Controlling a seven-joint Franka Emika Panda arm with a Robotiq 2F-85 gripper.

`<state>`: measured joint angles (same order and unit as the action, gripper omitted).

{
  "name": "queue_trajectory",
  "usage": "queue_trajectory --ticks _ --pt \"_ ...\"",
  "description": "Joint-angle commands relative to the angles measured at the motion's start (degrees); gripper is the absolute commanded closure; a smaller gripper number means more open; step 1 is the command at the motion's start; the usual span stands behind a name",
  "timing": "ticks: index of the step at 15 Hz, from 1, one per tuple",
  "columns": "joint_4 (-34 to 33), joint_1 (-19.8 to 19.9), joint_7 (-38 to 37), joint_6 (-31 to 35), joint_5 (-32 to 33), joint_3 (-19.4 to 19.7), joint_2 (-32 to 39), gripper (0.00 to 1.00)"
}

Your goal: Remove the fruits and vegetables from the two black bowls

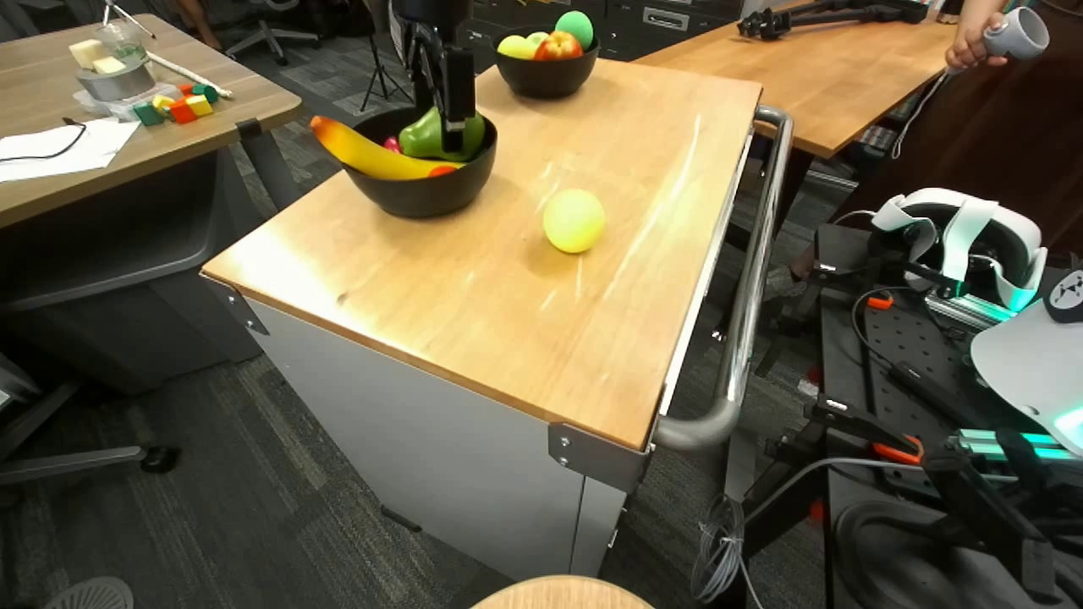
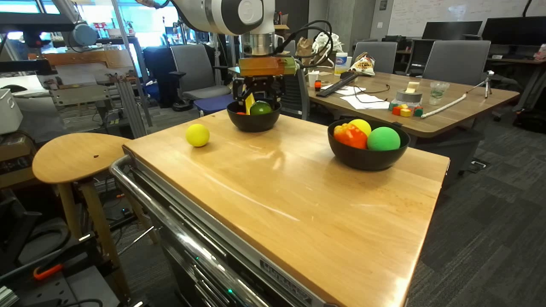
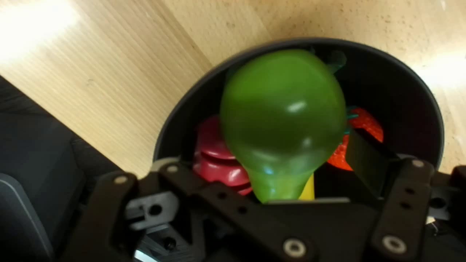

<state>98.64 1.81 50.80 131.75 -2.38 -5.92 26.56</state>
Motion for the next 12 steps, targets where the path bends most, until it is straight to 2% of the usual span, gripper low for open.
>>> queue_trajectory --ticks 1,2,6,9,12 --pt "-1.95 1.41 1.00 -0.89 -1.89 -1.68 1.37 0.10" --pt "-1.91 1.47 0.98 -0.91 -1.80 -1.78 1.43 0.27" --pt "-2.08 1.44 0.49 -1.55 -1.53 -1.74 0.83 0.58" --pt "-1.43 0.84 -0.37 -2.66 -0.99 -1.79 -1.69 0.58" --pt "2.35 -0.10 -1.16 -3.75 -0.27 -2.27 -8.30 0.58"
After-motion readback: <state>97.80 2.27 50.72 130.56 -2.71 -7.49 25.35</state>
